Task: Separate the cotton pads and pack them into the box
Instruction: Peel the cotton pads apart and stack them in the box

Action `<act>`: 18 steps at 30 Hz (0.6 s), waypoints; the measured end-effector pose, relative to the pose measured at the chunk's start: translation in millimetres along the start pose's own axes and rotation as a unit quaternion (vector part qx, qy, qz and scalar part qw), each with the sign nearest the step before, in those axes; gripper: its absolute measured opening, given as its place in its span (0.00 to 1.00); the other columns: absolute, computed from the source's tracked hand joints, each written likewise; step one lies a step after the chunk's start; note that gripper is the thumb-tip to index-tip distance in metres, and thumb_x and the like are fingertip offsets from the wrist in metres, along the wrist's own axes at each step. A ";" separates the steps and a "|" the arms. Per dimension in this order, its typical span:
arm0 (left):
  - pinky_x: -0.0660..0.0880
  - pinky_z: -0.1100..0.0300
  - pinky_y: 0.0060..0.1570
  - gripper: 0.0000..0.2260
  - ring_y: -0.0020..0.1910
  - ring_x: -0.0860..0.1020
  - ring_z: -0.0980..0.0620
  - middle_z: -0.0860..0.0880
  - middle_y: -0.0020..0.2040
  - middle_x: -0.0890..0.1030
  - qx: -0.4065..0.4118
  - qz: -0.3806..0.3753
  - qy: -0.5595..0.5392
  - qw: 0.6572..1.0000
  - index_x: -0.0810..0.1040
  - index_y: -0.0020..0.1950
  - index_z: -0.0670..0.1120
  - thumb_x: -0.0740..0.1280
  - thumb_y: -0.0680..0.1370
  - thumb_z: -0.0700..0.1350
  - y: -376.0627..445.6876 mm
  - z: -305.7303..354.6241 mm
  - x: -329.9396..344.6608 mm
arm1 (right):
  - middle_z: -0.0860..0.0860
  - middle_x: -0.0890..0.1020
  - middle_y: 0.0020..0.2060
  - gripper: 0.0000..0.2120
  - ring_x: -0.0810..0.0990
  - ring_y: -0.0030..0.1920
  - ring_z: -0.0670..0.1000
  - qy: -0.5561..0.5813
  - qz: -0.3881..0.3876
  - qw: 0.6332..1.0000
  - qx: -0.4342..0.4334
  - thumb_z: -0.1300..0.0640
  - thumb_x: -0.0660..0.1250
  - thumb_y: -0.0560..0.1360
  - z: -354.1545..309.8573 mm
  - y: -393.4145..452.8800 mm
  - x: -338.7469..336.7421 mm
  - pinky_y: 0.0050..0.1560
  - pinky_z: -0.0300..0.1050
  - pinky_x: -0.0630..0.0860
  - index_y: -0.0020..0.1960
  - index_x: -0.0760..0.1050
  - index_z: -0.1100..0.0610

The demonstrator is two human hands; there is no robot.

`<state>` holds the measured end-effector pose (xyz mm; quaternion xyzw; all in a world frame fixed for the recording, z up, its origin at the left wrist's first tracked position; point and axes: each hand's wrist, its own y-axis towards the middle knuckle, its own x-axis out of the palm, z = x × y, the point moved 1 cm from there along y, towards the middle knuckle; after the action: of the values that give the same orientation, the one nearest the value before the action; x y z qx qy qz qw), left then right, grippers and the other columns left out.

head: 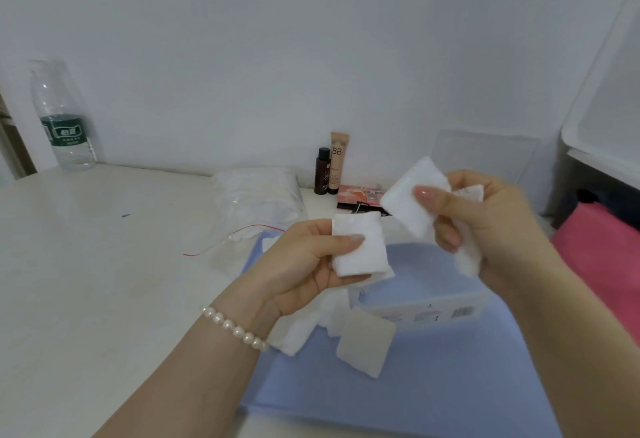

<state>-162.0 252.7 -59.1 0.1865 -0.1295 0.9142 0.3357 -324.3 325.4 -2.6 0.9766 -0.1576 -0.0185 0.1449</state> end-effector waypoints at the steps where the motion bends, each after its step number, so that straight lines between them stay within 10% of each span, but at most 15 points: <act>1: 0.81 0.52 0.46 0.15 0.55 0.80 0.40 0.36 0.57 0.80 0.001 -0.001 0.000 1.000 0.75 0.61 0.34 0.63 0.74 0.33 0.2 0.0 0.1 | 0.50 0.69 0.16 0.06 0.62 0.16 0.46 0.006 -0.039 0.999 0.037 0.59 0.71 0.59 -1.7 0.0 -3.3 0.19 0.34 0.59 0.29 0.74 0.58; 9: 0.81 0.58 0.43 0.11 0.44 0.83 0.49 0.41 0.49 0.83 0.000 -0.014 0.043 0.999 0.78 0.57 0.37 0.62 0.77 0.37 0.6 -4.8 6.3 | 0.50 0.71 0.15 0.05 0.64 0.16 0.45 -0.208 -0.141 0.967 0.037 0.58 0.74 0.67 4.6 -6.1 11.5 0.20 0.33 0.62 0.35 0.80 0.58; 18: 0.77 0.49 0.52 0.17 0.59 0.78 0.39 0.37 0.58 0.80 -0.027 0.019 0.036 0.999 0.76 0.59 0.37 0.56 0.82 0.49 3.0 -7.6 8.3 | 0.46 0.75 0.17 0.06 0.65 0.16 0.43 -0.243 -0.124 0.961 0.053 0.60 0.75 0.67 13.8 -3.6 18.0 0.18 0.32 0.63 0.37 0.78 0.60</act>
<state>-171.8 257.9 -62.7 0.1417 -0.1457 0.9228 0.3272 -307.2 319.2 -16.7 0.9610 -0.0661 -0.2645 0.0464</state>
